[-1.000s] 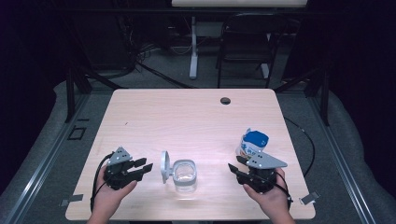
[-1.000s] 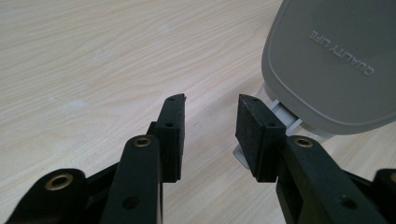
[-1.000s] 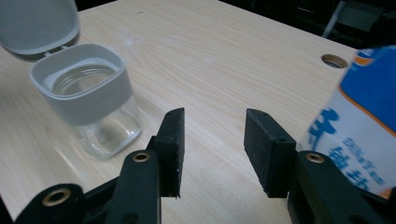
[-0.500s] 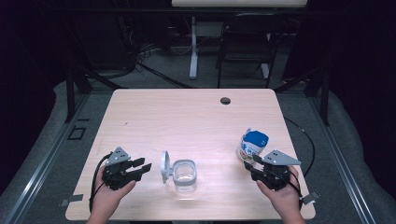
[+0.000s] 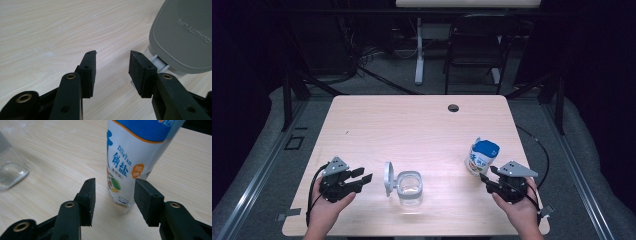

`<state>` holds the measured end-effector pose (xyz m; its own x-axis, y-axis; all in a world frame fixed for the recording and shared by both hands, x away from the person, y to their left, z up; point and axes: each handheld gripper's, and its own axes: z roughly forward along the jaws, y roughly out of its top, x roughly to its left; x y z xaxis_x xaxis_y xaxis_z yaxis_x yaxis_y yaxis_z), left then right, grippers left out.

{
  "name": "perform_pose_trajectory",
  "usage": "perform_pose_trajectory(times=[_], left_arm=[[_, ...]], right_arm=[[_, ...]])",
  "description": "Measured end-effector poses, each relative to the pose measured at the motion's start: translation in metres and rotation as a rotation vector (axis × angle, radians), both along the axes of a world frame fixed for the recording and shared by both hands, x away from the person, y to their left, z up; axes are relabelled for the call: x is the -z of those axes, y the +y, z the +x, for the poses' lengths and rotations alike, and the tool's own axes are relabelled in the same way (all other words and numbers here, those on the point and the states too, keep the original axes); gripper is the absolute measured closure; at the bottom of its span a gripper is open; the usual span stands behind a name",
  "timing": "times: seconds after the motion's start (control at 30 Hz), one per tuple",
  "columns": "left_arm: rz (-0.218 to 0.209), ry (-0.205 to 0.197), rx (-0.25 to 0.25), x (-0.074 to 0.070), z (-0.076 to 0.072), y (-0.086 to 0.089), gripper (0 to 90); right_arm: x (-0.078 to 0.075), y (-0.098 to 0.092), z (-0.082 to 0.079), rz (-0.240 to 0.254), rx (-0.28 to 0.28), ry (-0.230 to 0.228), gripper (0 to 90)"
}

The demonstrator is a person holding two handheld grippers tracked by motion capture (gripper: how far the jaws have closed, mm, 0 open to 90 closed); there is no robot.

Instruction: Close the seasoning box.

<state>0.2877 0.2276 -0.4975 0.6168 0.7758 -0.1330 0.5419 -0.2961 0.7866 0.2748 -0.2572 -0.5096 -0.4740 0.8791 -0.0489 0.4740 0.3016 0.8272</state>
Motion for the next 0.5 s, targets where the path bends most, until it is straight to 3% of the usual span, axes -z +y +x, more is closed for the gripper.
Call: perform_pose_trajectory(times=[0.3, 0.5], left_arm=[[-0.010, 0.007, -0.012, 0.002, 0.001, 0.004, 58.2], [-0.003, 0.014, -0.012, 0.003, 0.000, 0.004, 58.2]], right_arm=[[0.002, -0.007, 0.005, 0.011, 0.030, -0.002, 48.4], [-0.002, -0.014, 0.008, 0.044, 0.046, -0.018, 46.5]])
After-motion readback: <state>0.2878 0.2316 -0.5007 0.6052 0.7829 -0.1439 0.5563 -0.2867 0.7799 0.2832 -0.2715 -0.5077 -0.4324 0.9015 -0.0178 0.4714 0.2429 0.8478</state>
